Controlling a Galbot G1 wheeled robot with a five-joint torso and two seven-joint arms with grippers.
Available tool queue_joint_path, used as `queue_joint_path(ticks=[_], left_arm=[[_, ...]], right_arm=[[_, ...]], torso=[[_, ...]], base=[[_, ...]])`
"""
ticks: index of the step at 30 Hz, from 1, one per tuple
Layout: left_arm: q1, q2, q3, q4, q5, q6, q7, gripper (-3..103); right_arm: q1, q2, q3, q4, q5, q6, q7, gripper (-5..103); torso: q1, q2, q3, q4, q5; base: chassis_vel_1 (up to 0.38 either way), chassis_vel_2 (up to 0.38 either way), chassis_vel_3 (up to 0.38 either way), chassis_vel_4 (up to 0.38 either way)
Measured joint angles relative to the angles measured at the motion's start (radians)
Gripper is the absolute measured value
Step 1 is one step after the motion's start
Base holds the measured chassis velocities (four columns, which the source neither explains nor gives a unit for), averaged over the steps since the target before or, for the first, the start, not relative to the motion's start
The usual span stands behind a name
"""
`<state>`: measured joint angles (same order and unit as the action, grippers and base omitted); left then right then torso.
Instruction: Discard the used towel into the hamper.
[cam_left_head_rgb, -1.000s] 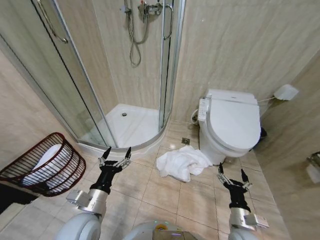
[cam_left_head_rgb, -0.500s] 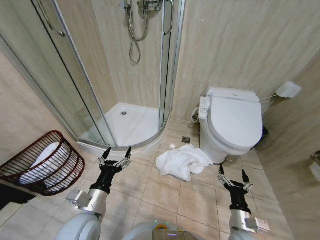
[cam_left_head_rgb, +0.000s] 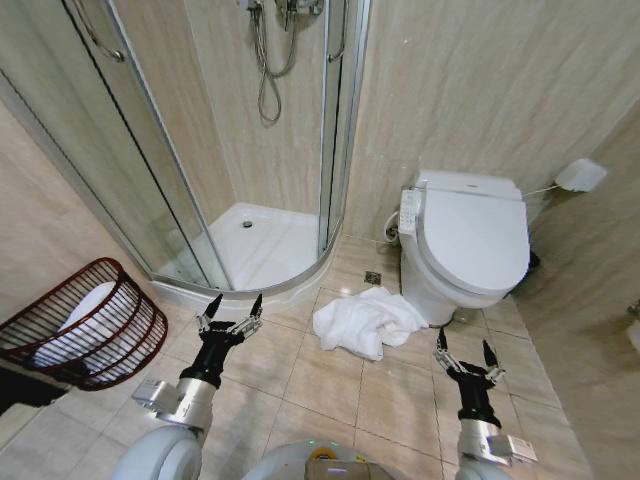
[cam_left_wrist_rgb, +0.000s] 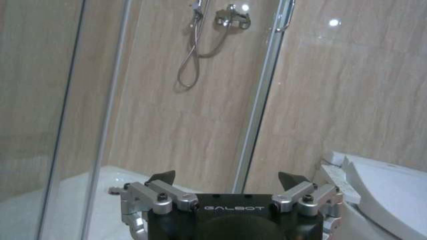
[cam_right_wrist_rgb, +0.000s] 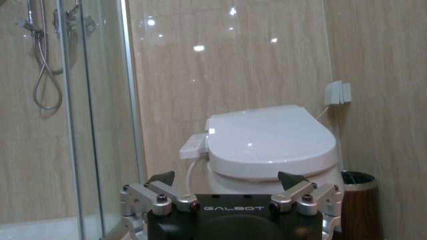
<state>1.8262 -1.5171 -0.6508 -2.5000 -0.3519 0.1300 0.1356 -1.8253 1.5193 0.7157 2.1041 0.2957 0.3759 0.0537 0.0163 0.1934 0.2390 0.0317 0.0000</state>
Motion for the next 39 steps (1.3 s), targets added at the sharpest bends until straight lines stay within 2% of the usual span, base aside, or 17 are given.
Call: queue_joint_path(ticks=[13,30,39], left_arm=[[0.0,0.0,0.0,0.0,0.0,0.0,0.0,100],[0.0,0.0,0.0,0.0,0.0,0.0,0.0,100],[0.0,0.0,0.0,0.0,0.0,0.0,0.0,100]], right_arm=[[0.001,-0.002,0.002,-0.007,0.002,-0.001,-0.005,100],[0.001,-0.006,0.002,-0.012,0.021,0.0,-0.009,100],[0.003,-0.006,-0.003,-0.028,0.021,-0.003,-0.012,100]], torso=[[-0.014,-0.055,-0.04,0.0,0.0],[-0.016,-0.118,-0.1,0.0003,0.0],[-0.016,-0.122,-0.105,0.0003,0.0]], base=[[0.0,0.0,0.0,0.0],[0.0,0.0,0.0,0.0],[0.0,0.0,0.0,0.0]])
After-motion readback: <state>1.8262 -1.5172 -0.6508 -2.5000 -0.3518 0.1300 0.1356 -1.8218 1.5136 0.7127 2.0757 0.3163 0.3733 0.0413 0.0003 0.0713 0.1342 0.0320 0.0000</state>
